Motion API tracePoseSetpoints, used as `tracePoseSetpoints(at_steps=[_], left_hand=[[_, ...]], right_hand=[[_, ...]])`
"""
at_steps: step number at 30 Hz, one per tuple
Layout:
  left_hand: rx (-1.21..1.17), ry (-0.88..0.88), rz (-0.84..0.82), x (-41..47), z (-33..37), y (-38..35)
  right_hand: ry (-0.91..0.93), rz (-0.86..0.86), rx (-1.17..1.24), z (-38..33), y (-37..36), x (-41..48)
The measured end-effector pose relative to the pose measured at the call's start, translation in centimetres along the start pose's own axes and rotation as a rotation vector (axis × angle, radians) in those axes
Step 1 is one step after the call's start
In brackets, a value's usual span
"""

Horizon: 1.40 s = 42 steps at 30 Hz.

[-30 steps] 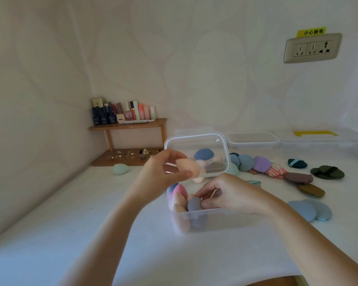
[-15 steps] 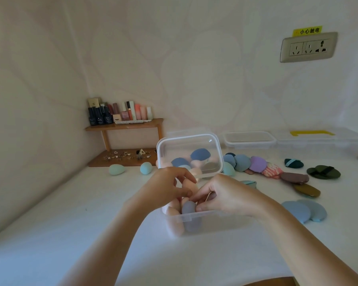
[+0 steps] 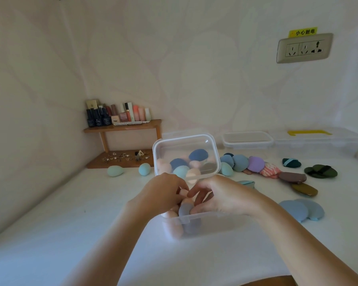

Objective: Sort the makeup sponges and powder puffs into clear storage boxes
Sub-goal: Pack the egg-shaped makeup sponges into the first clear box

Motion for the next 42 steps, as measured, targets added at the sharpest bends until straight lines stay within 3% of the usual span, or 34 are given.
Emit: tracePoseSetpoints(at_steps=[7, 13, 21, 26, 31, 34, 42], left_hand=[[-0.263, -0.021, -0.055, -1.6, -1.2, 0.6], [-0.216, -0.083, -0.054, -2.2, -0.8, 0.8], [-0.226, -0.066, 0.13, -3.2, -2.3, 1.2], [-0.362, 0.015, 0.063, -4.0, -3.7, 1.2], [-0.327, 0.08, 0.024, -3.9, -4.2, 1.1], [-0.295, 0.146, 0.05, -3.3, -4.4, 1.0], [-0.294, 0.142, 0.043, -2.5, -4.0, 0.8]], right_hand=[[-0.047, -0.165, -0.11, -0.7, 0.4, 0.1], [-0.135, -0.184, 0.012, -0.3, 0.4, 1.2], [-0.083, -0.192, -0.042, -1.1, -0.7, 2.4], [-0.033, -0.117, -0.11, -2.0, -2.0, 3.3], [-0.016, -0.045, -0.162, -2.9, -2.8, 3.9], [-0.012, 0.106, -0.234, -3.8, -2.9, 4.0], [0.101, 0.254, -0.134, -2.4, -0.2, 2.2]])
Point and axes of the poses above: each hand's wrist, its own x-axis towards the middle knuckle, its own y-axis out of the back of the hand, z = x × y, the point moved 1 cm from there along x, towards the middle knuckle, and after that the axes turned 9 degrees about z, right-handed, at the moved point
